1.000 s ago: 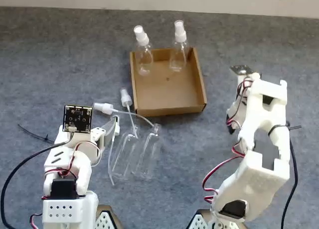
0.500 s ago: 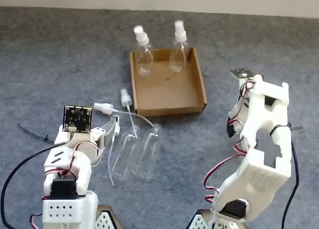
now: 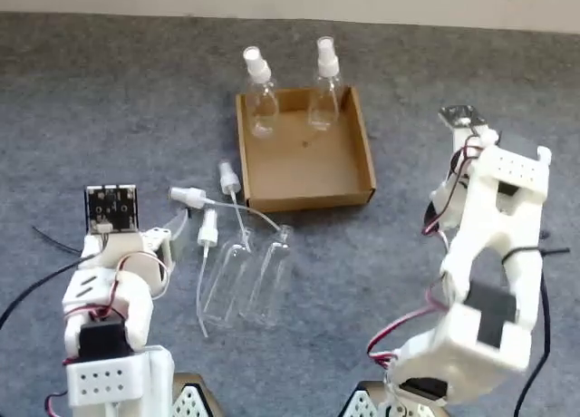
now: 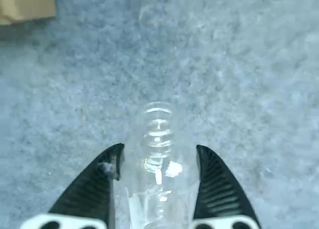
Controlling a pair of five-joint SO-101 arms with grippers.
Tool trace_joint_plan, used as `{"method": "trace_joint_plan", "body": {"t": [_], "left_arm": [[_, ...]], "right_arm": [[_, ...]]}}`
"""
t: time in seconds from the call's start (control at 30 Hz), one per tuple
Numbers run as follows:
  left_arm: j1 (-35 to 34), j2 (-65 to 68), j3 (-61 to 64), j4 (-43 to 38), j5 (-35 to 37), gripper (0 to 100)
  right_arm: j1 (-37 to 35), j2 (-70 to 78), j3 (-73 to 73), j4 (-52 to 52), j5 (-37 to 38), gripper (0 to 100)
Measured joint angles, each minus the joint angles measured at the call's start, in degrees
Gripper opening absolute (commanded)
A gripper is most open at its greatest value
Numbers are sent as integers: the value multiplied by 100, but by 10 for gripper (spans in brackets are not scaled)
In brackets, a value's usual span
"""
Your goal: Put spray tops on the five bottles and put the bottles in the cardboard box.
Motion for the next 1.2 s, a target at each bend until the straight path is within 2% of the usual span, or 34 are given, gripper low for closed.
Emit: {"method": "trace_joint_plan", "body": {"t": [0.1,0.33,0.43,0.73,1.0,1.2], "left_arm": [[0,756,-633,290,0,161],[-9,3402,-2769,668,185,190],[-9,4738,-3719,774,782,190],[141,8132,-5916,800,3385,190],[598,10022,-6998,800,4457,189],[703,10593,-7235,800,4949,189]], "right_arm": [[-70,-747,668,9,0,19],[-352,-2391,2453,-510,9,20],[-563,-2945,2980,-536,9,20],[-659,-3631,3455,-554,9,21],[-659,-3631,3455,-563,9,21],[-659,-3631,3455,-563,9,22]]}}
